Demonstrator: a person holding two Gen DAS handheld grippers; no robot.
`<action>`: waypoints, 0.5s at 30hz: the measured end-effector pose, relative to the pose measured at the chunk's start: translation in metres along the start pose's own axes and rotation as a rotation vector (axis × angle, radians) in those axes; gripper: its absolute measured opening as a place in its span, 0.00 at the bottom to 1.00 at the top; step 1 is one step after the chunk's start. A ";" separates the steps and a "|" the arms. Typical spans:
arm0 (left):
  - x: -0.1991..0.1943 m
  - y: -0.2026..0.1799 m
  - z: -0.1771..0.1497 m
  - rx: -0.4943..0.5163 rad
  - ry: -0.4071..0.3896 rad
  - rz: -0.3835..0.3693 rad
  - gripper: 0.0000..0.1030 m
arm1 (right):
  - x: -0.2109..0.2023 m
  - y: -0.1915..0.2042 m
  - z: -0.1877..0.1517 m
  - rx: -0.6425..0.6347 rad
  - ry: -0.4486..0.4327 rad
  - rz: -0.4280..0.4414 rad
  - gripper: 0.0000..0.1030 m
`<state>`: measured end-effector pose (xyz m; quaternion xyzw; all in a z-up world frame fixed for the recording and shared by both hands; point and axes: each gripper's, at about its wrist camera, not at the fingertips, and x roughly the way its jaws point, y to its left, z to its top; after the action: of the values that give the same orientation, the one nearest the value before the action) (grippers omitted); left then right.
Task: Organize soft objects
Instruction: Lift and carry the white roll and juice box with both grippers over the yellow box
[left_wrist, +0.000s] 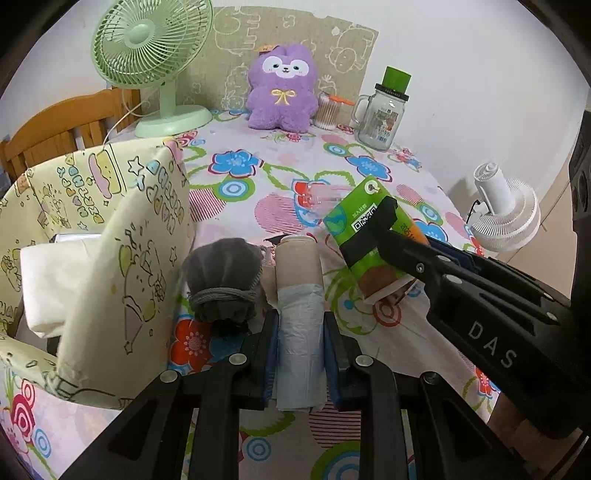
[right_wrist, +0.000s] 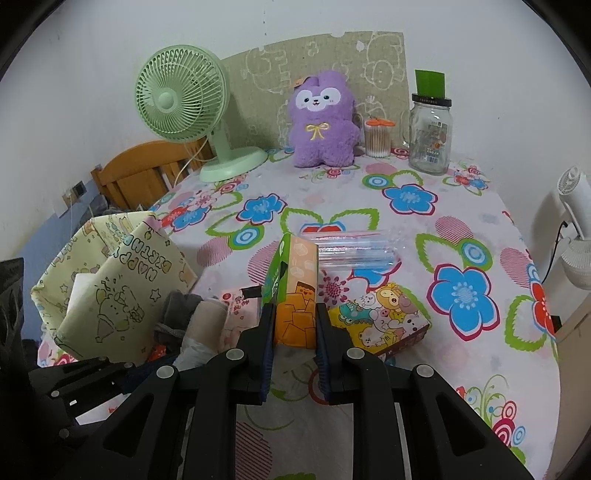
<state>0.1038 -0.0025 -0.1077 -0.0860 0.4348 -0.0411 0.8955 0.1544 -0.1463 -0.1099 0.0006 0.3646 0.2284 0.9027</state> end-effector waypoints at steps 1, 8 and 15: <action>-0.002 0.000 0.000 -0.001 -0.003 0.000 0.21 | -0.002 0.000 0.000 0.000 -0.003 0.000 0.22; -0.014 -0.001 0.004 0.002 -0.030 -0.003 0.21 | -0.015 0.004 0.003 -0.005 -0.027 -0.003 0.22; -0.028 -0.001 0.007 0.005 -0.058 -0.003 0.21 | -0.030 0.010 0.007 -0.012 -0.058 -0.005 0.22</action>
<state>0.0925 0.0020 -0.0816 -0.0858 0.4085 -0.0410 0.9078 0.1355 -0.1491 -0.0834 0.0009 0.3368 0.2280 0.9136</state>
